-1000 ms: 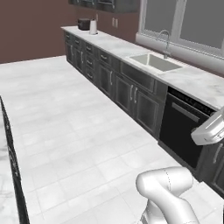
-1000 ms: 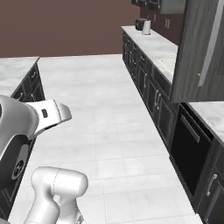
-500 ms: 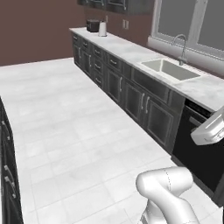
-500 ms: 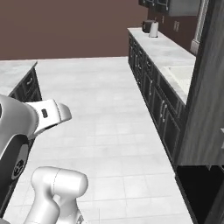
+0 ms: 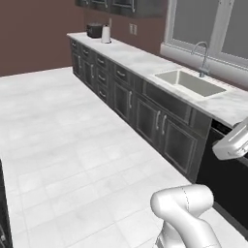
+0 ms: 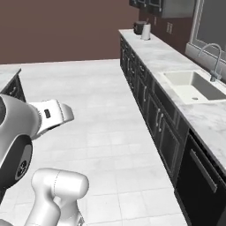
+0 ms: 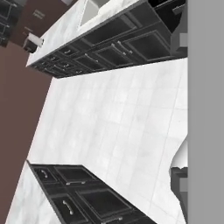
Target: Pick the kettle from the cabinet and place it on a stove burner. Then pick the pot from the counter and place it on another stove burner. Finally, turn both burners on.
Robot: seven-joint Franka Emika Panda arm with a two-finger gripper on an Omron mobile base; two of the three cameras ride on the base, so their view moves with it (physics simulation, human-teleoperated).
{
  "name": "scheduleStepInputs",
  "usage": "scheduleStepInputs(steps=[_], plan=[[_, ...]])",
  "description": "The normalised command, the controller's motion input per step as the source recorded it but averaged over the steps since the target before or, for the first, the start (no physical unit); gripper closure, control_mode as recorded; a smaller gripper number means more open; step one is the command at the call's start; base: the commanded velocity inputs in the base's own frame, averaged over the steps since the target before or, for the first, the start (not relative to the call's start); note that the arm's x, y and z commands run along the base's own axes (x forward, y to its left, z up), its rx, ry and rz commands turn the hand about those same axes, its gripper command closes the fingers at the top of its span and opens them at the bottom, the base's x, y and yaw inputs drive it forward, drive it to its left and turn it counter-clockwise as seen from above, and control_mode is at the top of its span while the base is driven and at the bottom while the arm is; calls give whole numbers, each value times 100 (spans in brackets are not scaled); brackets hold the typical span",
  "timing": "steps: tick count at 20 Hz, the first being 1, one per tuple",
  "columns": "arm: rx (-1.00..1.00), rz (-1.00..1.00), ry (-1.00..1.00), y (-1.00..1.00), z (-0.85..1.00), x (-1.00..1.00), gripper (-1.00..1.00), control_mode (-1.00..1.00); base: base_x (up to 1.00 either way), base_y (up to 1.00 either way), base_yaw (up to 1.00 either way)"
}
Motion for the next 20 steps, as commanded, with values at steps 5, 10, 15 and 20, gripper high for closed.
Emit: scheduleStepInputs(steps=[5,10,15,20], plan=[[0,0,0,0,0,0,-100,100,53,0,-42],[0,0,0,0,0,0,-100,100,51,0,-43],[0,0,0,0,0,0,-100,100,41,-10,-50],[0,0,0,0,0,0,-100,100,36,-19,-55]])
